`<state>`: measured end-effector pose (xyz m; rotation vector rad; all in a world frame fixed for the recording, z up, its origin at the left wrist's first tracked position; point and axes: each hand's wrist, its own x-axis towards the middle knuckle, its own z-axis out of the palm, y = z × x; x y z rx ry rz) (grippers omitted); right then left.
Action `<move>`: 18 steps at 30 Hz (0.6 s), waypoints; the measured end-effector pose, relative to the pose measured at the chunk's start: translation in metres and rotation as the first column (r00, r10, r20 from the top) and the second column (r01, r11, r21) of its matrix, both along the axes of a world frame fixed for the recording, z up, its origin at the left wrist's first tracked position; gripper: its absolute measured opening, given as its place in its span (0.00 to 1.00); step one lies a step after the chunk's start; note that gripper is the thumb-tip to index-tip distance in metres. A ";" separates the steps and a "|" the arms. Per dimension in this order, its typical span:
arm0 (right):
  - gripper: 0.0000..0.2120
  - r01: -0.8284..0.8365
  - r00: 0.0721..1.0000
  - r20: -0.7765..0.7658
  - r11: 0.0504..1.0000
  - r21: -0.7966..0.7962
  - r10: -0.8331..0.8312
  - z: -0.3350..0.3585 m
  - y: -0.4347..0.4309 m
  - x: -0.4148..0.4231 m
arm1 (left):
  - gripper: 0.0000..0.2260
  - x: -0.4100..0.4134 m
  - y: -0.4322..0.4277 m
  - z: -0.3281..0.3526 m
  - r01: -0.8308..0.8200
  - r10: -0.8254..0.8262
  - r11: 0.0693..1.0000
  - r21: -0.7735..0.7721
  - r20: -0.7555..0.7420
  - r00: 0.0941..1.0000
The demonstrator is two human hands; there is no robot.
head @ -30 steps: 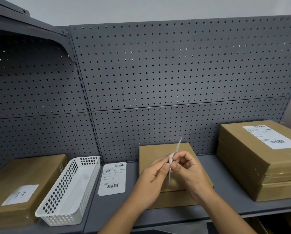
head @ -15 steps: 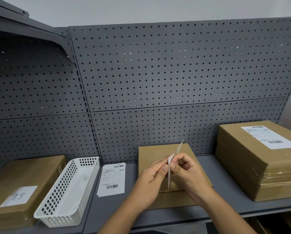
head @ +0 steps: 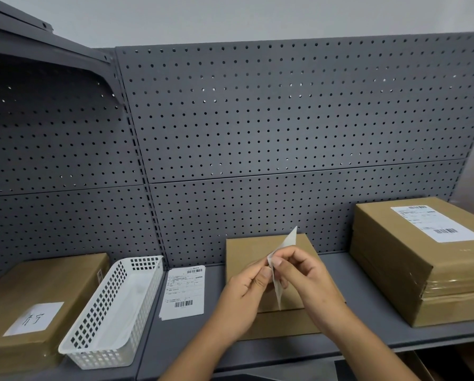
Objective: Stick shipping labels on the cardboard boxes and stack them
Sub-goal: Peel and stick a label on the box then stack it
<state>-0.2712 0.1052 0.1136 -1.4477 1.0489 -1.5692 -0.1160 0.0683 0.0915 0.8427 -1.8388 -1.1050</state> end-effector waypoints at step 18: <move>0.06 0.067 0.994 -0.087 0.997 0.025 -0.065 -0.007 -0.006 0.010 | 0.18 0.003 0.003 0.008 0.038 0.005 0.968 0.248 -0.173 0.985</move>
